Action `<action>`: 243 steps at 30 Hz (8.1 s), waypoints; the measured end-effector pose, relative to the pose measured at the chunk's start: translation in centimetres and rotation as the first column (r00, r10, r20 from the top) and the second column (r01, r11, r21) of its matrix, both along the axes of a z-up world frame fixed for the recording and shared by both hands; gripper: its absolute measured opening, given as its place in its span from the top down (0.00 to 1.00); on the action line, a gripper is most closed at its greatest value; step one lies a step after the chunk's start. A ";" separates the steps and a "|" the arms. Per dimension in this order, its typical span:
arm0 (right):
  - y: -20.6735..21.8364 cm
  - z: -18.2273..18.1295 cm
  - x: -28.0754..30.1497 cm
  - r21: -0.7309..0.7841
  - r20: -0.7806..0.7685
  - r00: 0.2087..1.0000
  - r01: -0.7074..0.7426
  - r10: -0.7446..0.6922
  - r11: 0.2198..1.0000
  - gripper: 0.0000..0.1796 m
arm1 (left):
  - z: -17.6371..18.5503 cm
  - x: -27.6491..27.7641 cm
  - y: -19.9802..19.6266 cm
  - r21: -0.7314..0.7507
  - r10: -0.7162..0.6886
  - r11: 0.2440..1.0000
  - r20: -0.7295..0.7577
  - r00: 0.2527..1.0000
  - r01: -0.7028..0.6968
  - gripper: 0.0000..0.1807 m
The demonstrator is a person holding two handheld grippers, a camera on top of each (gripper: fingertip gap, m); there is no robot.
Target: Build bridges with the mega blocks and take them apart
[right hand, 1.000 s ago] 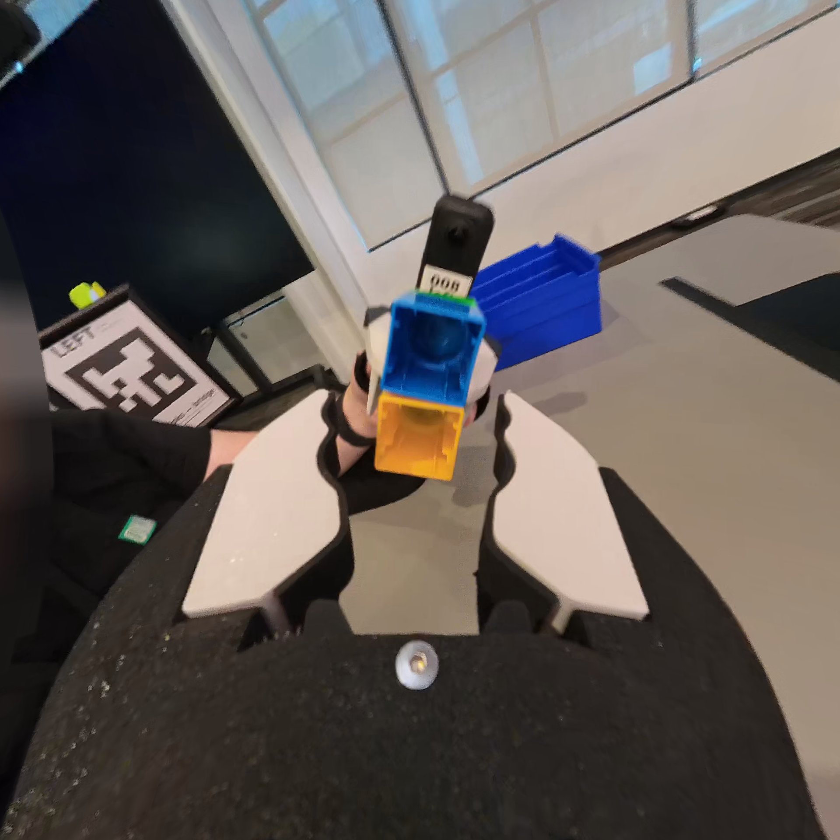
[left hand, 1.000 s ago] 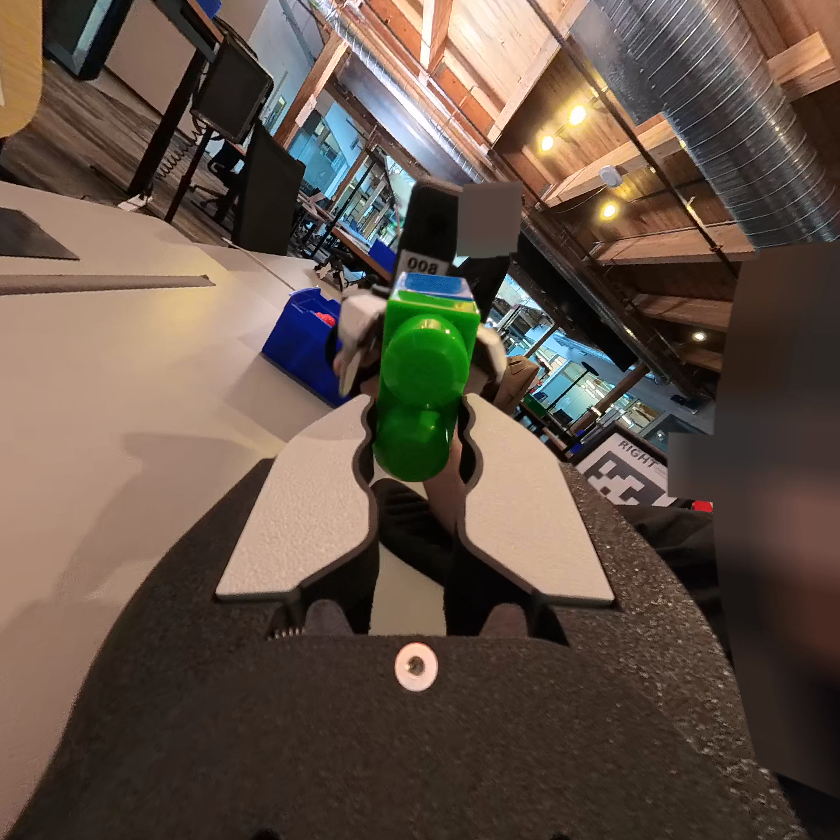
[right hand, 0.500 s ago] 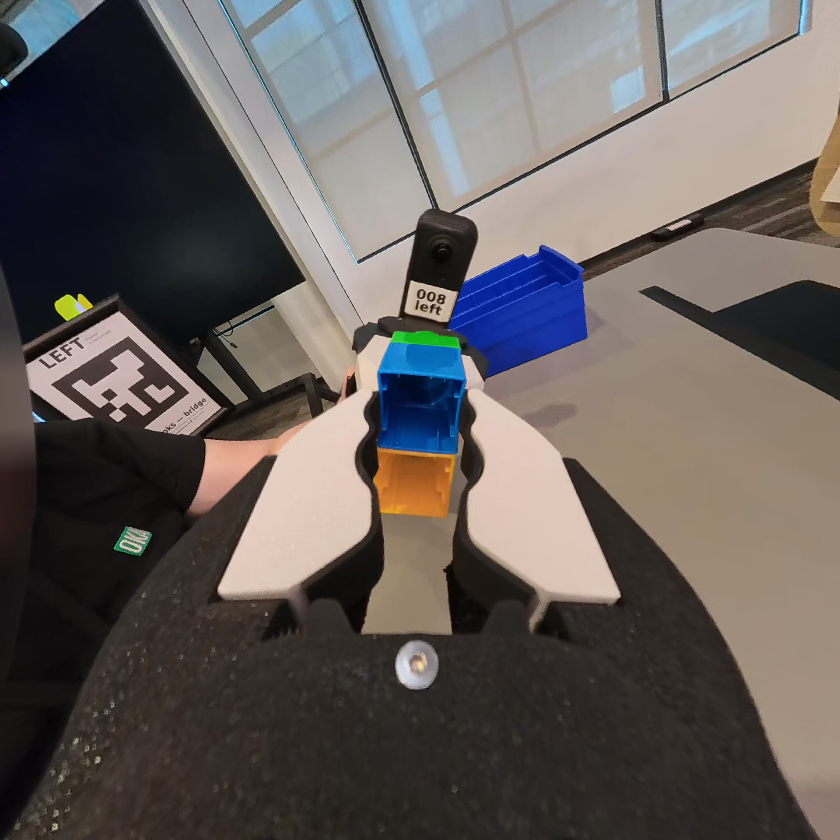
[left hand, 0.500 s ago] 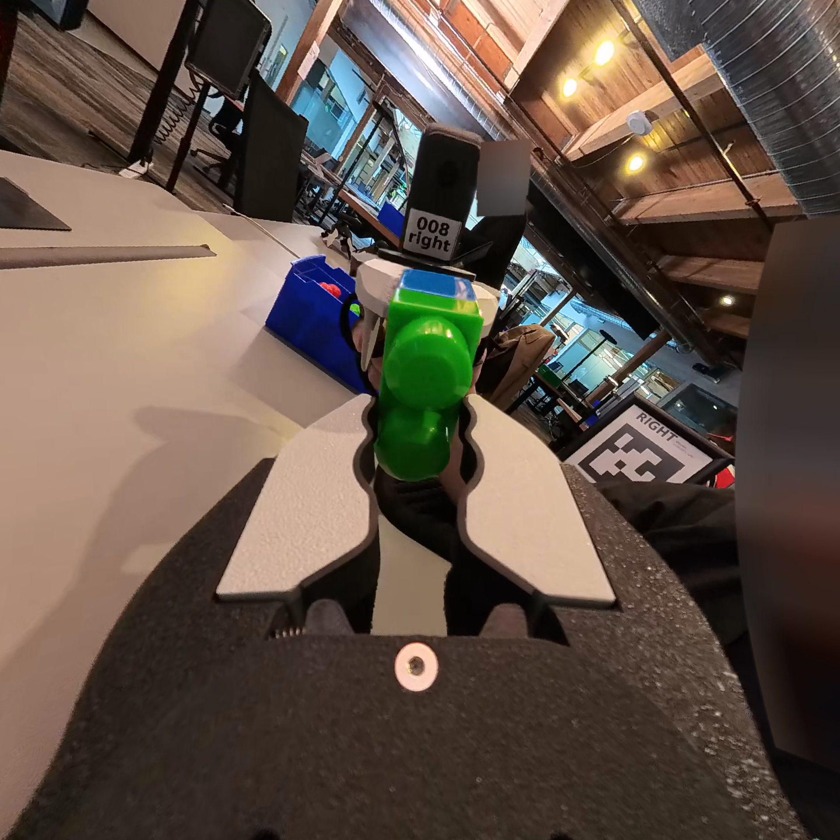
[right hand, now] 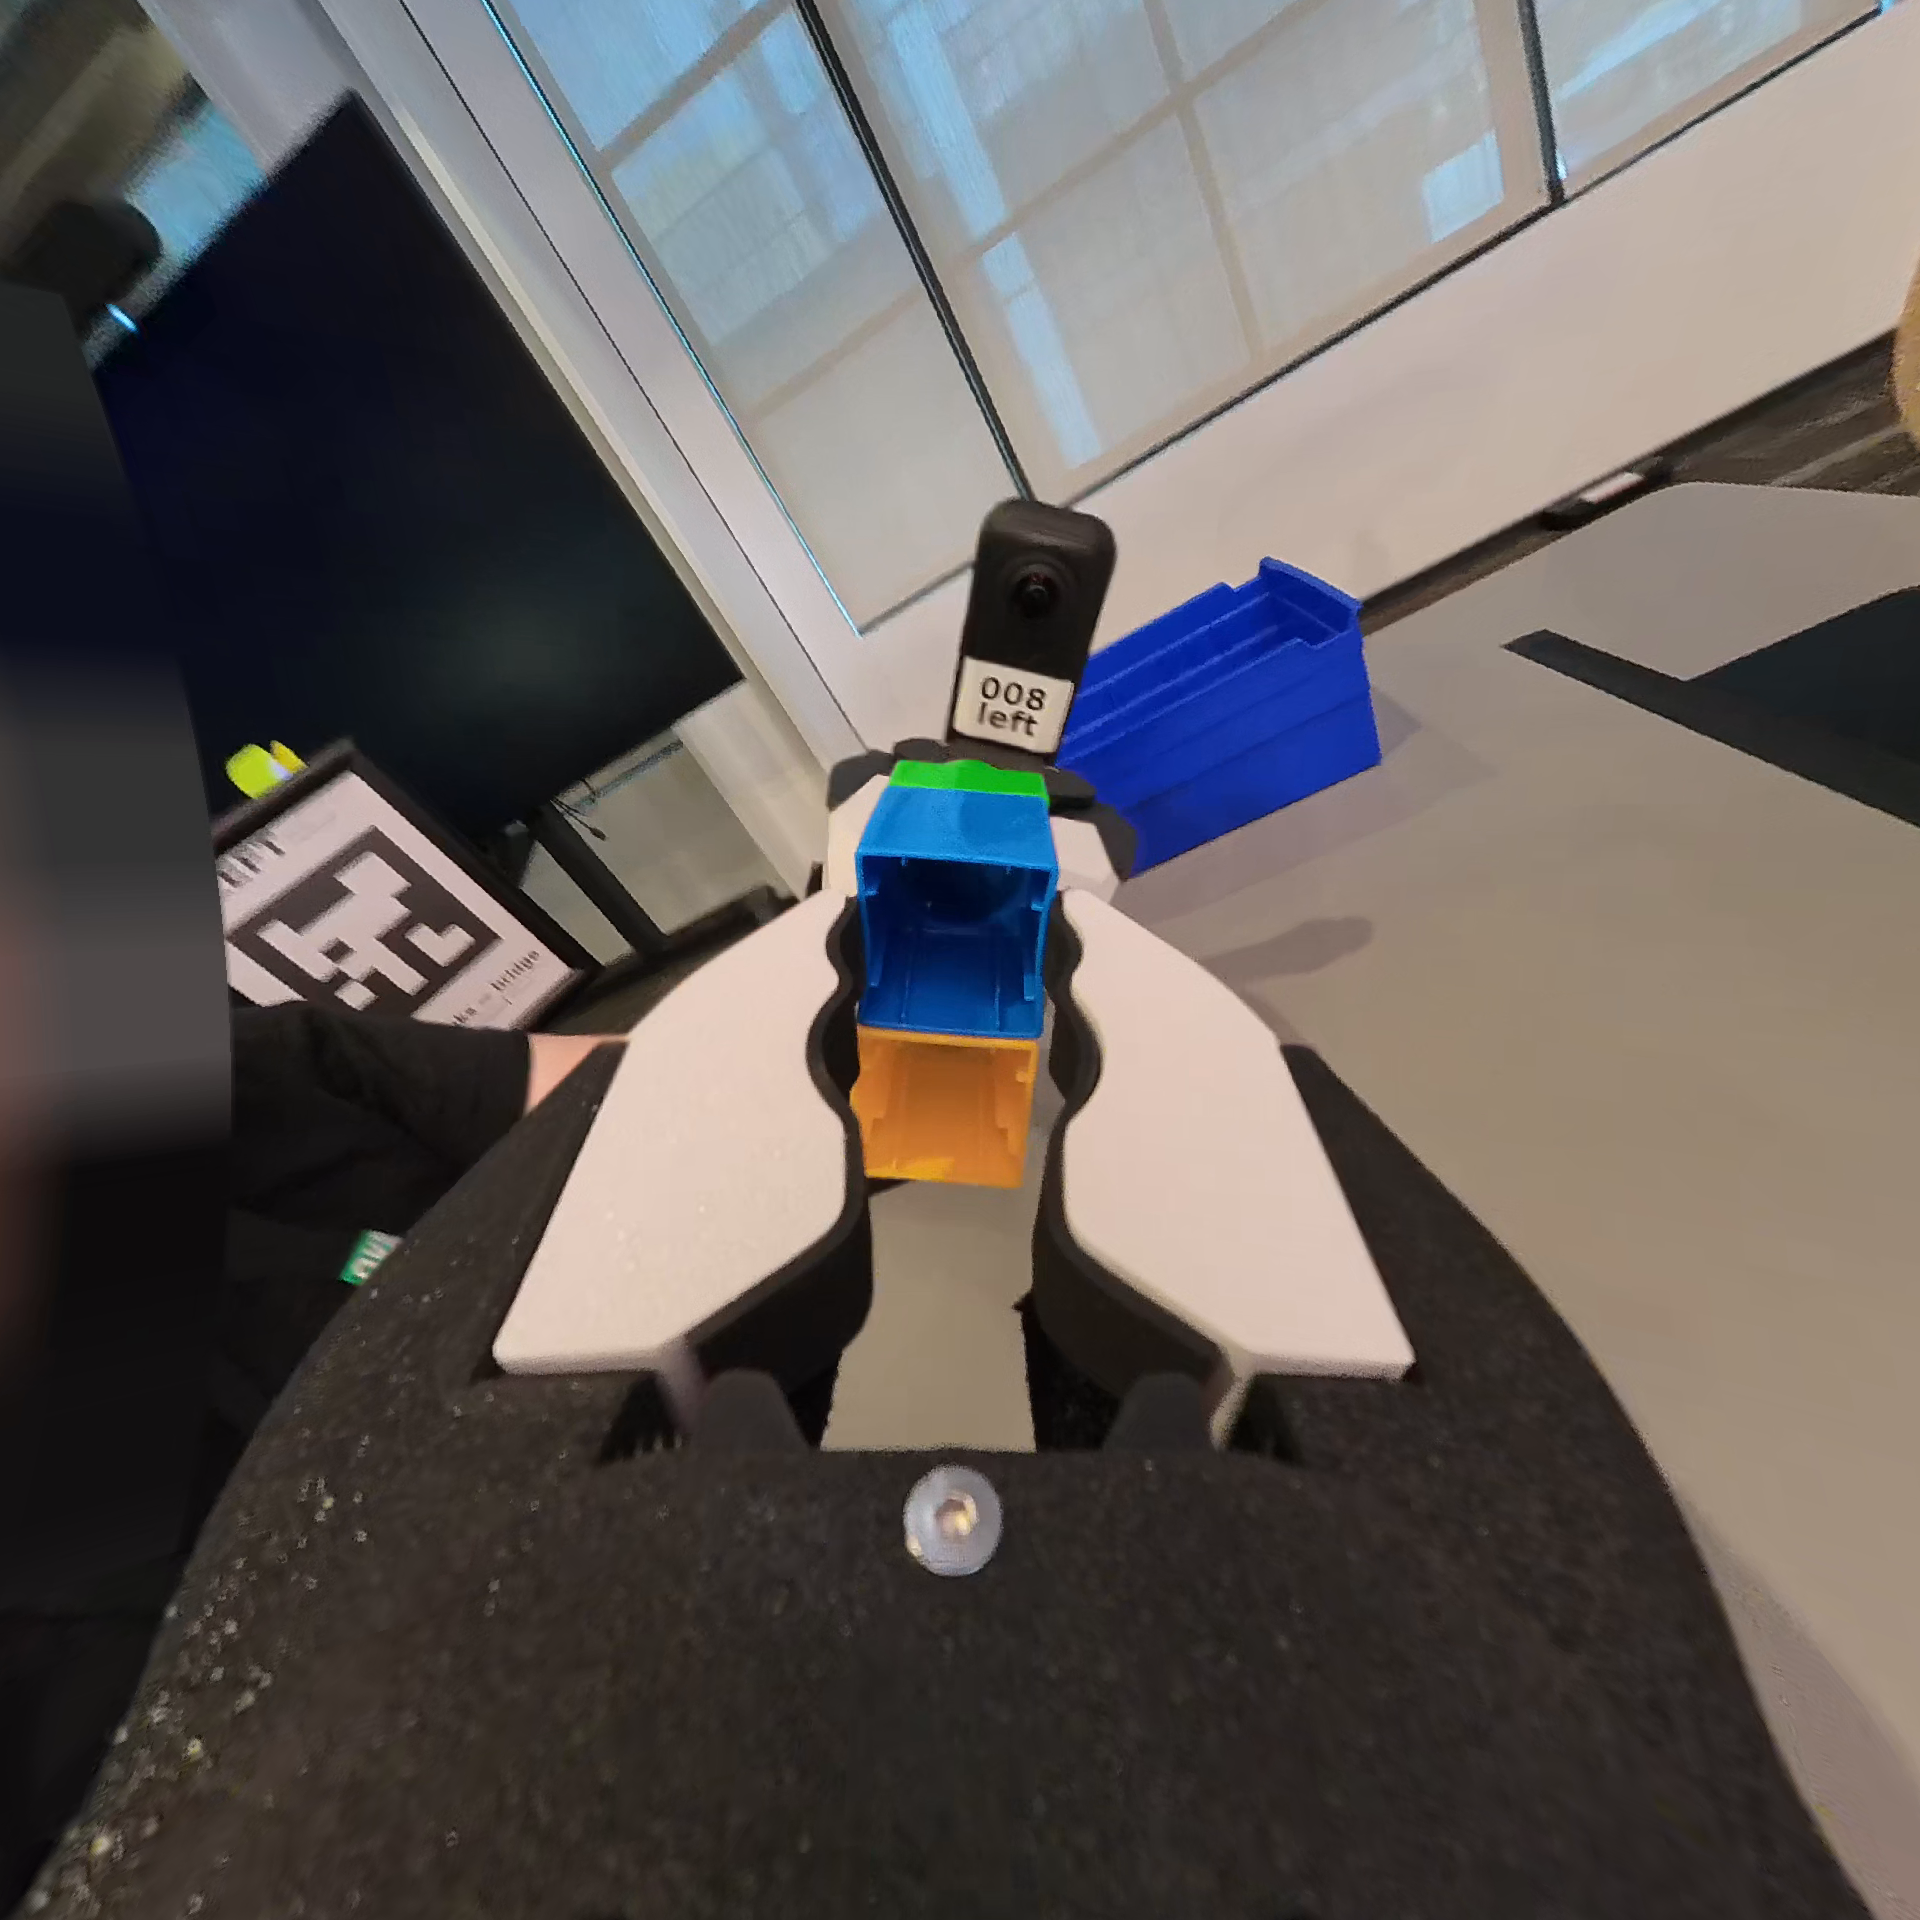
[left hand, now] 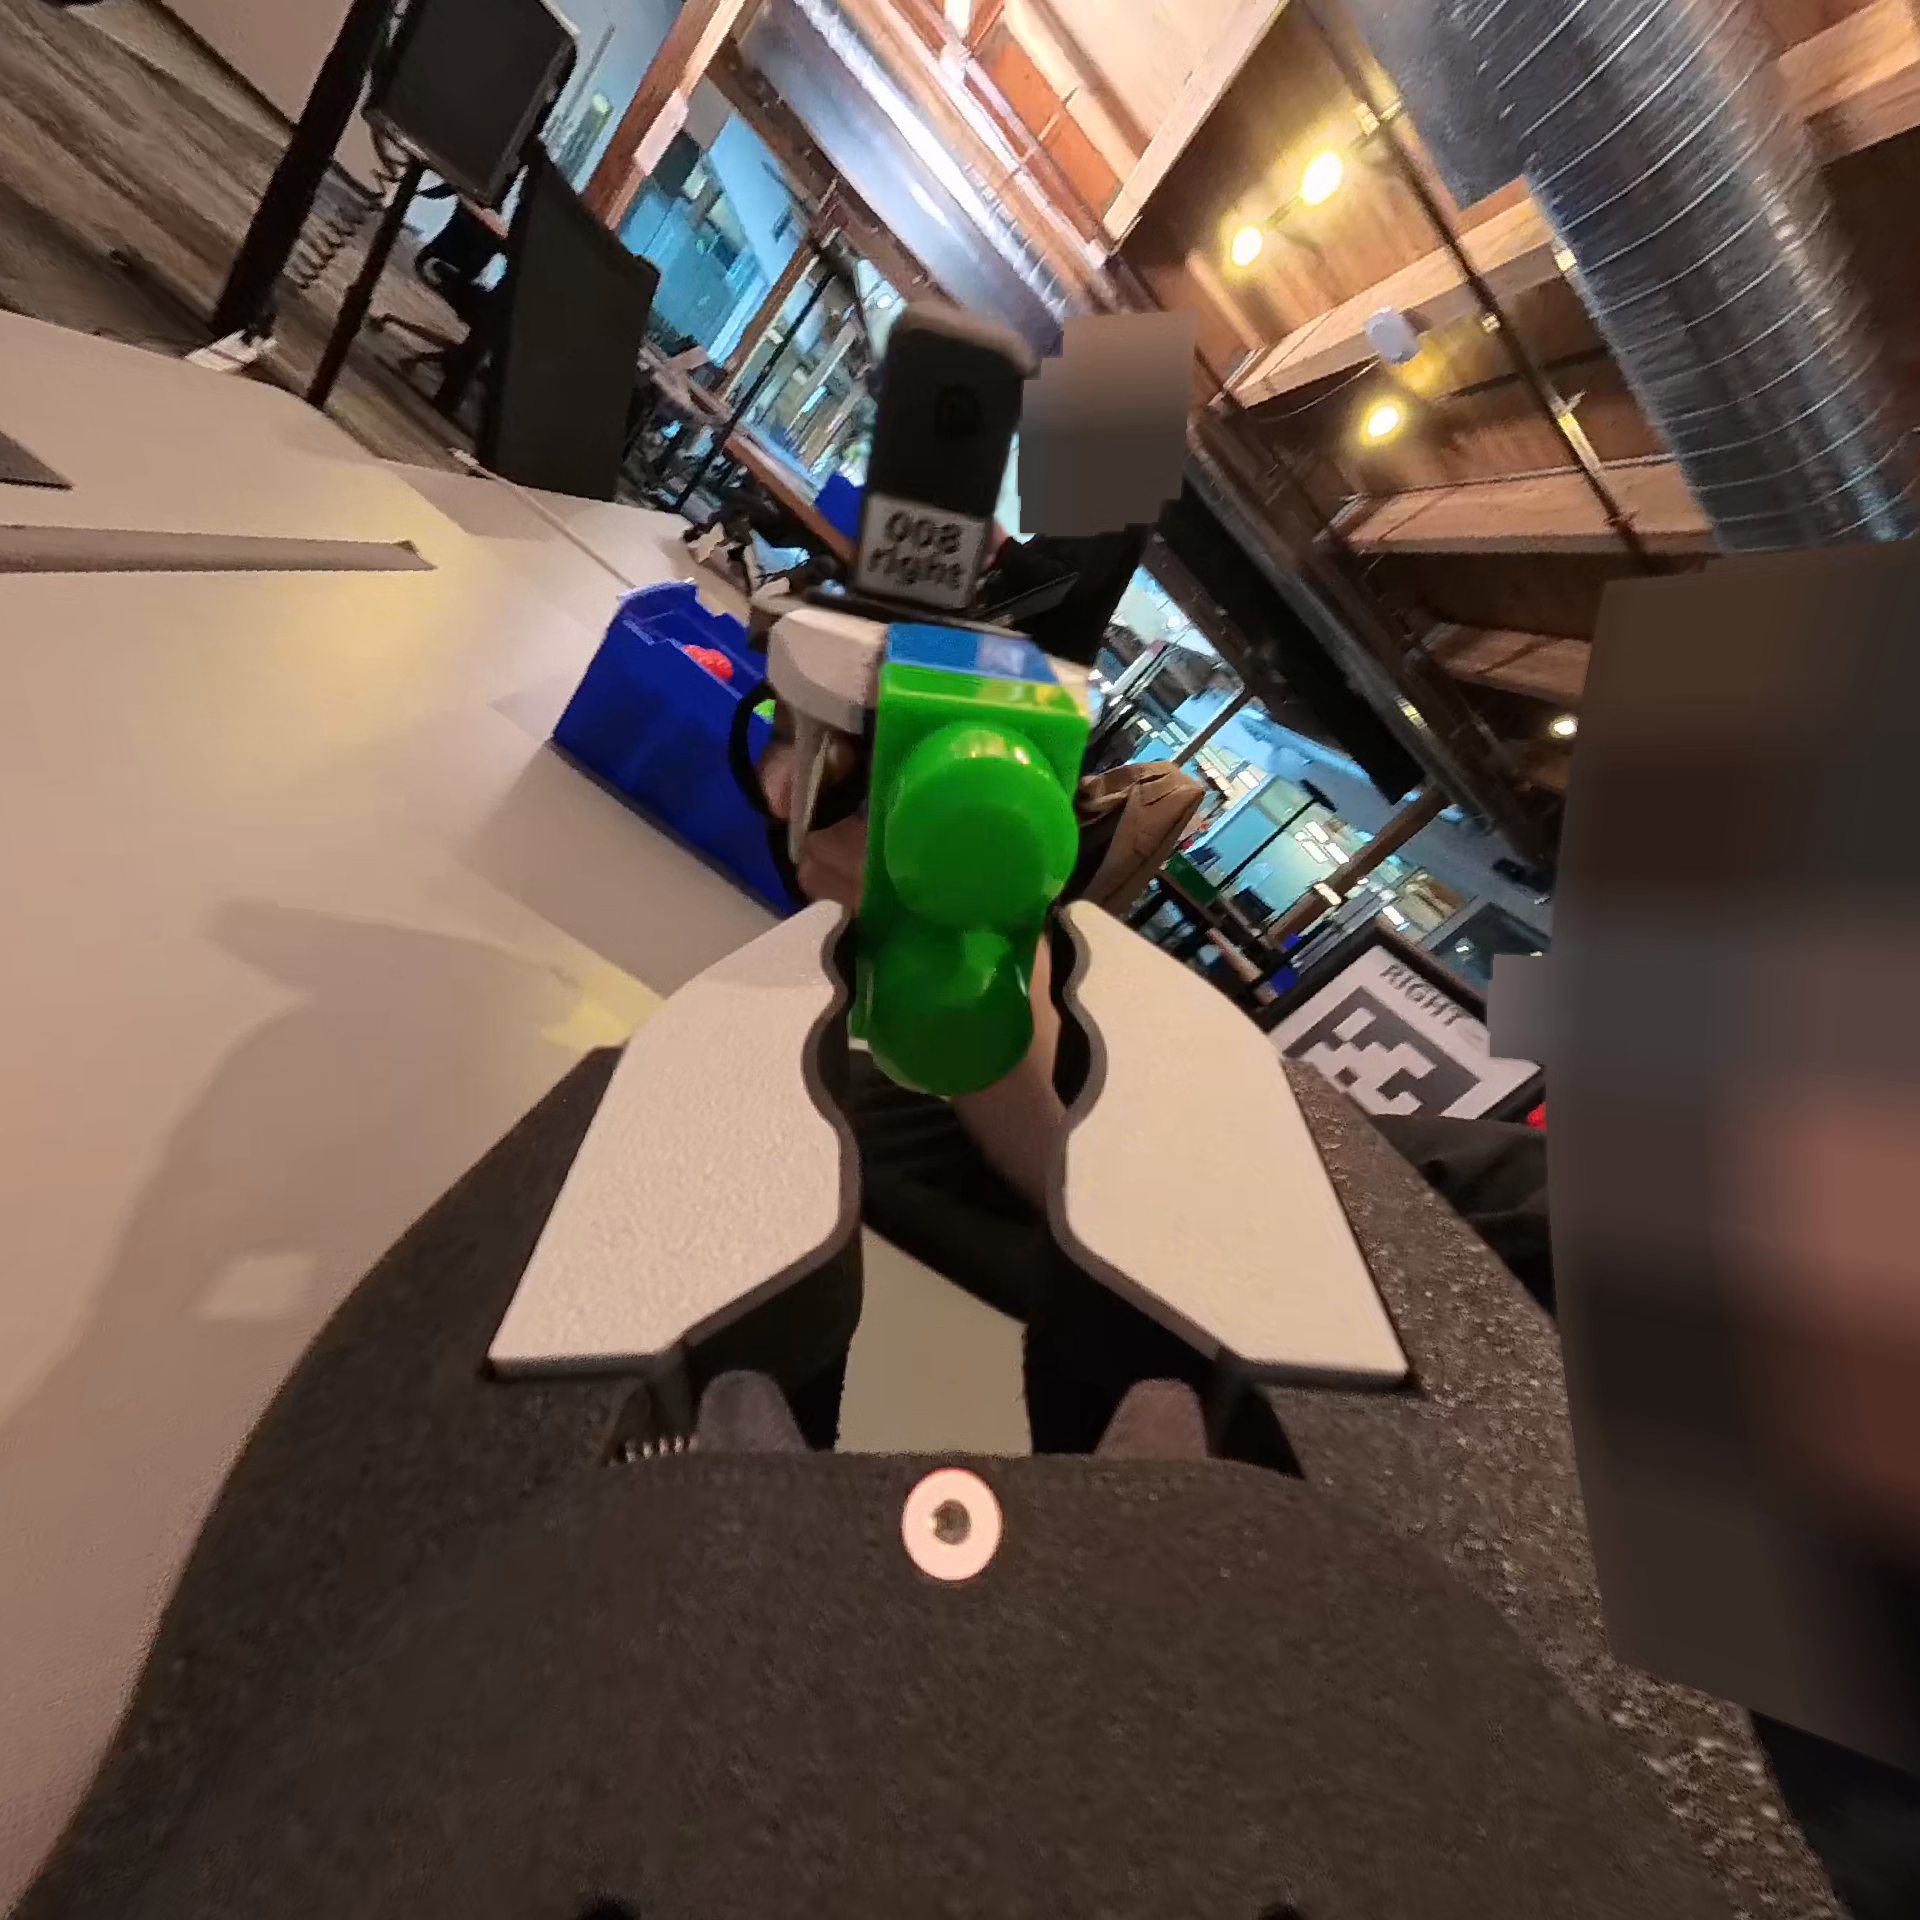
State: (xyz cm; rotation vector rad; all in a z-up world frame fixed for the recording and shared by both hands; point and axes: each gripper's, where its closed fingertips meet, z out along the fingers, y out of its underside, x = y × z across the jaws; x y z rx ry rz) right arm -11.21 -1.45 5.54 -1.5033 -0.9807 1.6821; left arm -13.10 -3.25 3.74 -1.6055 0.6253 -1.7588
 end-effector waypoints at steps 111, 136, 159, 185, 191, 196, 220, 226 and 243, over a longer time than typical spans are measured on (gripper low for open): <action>-0.5 -4.8 -0.3 0.637 0.357 0.919 -0.109 -0.167 0.763 0.60 | -7.6 0.4 1.6 0.544 0.372 0.839 -0.562 0.738 -0.008 0.79; -3.1 6.1 21.0 0.640 0.498 0.790 -0.056 -0.358 0.766 0.80 | -7.9 -0.2 0.9 0.464 0.261 0.886 -0.522 0.812 0.014 0.76; -2.3 -14.8 41.6 0.426 0.687 0.648 0.006 -0.328 0.905 0.79 | -6.9 3.7 -1.4 0.510 0.243 0.856 -0.544 0.803 0.087 0.78; -2.6 -16.7 43.6 0.380 0.852 0.418 -0.080 -0.315 0.921 0.72 | -6.7 4.0 -2.2 0.505 0.215 0.856 -0.544 0.811 0.111 0.78; -3.2 -10.9 43.4 0.531 0.763 0.435 0.001 -0.478 0.847 0.71 | -4.9 3.7 -1.8 0.523 0.247 0.851 -0.485 0.839 0.052 0.77; -2.8 -0.1 38.0 0.737 0.518 0.515 0.137 -0.683 0.662 0.68 | -3.4 3.6 -1.5 0.541 0.289 0.841 -0.458 0.841 0.005 0.73; 6.5 4.7 11.0 0.457 0.122 0.716 0.574 -0.687 0.680 0.64 | -1.9 -1.3 1.5 0.556 0.516 0.800 -0.449 0.730 -0.223 0.77; 8.9 2.0 13.6 0.452 0.186 0.647 0.612 -0.739 0.649 0.65 | 1.2 -6.4 2.3 0.620 0.672 0.711 -0.461 0.580 -0.331 0.75; 10.7 -0.6 13.0 0.459 0.293 0.607 0.589 -0.739 0.665 0.63 | -3.7 -39.6 3.4 0.512 0.644 0.676 -0.760 0.087 -0.530 0.75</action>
